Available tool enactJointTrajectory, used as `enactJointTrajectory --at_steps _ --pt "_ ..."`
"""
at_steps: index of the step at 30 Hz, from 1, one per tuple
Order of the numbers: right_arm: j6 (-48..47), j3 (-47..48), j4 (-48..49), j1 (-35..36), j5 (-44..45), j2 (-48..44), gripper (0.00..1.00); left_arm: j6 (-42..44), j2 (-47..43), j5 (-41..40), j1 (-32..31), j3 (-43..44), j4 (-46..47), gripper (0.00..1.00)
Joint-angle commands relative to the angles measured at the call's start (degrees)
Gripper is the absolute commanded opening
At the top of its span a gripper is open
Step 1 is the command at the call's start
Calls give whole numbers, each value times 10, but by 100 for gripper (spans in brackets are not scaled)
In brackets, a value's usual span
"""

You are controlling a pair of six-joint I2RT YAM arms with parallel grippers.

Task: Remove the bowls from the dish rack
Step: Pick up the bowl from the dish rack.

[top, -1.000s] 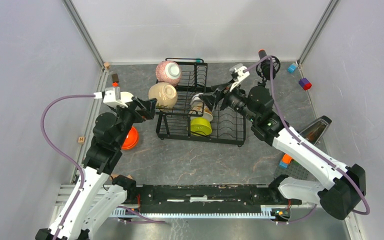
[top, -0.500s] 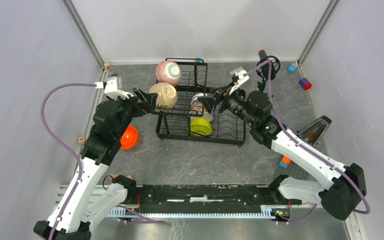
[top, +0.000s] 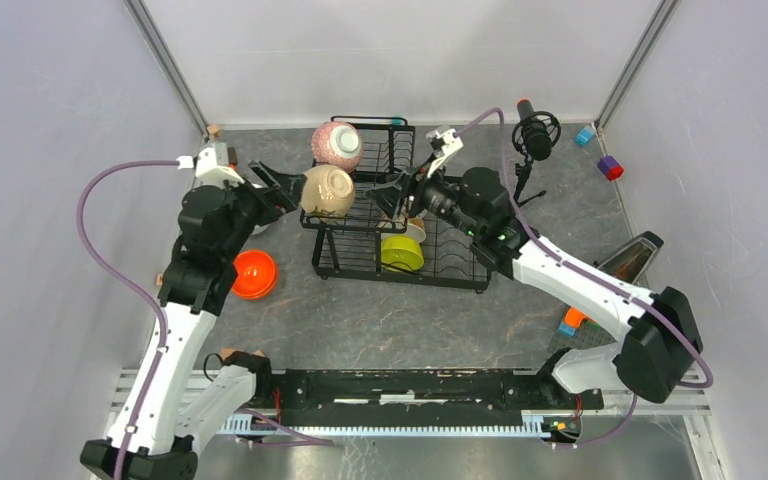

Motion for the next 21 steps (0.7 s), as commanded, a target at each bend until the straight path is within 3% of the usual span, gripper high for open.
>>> enactJointTrajectory --at_steps 1,11,21 --pt "13 59 16 19 4 38 73 -92 -11 119 95 -27 19 88" --pt "66 91 20 19 19 99 71 -214 9 259 141 -119 184 86" --pt "88 93 26 19 25 123 69 -235 19 283 149 -145 254 85"
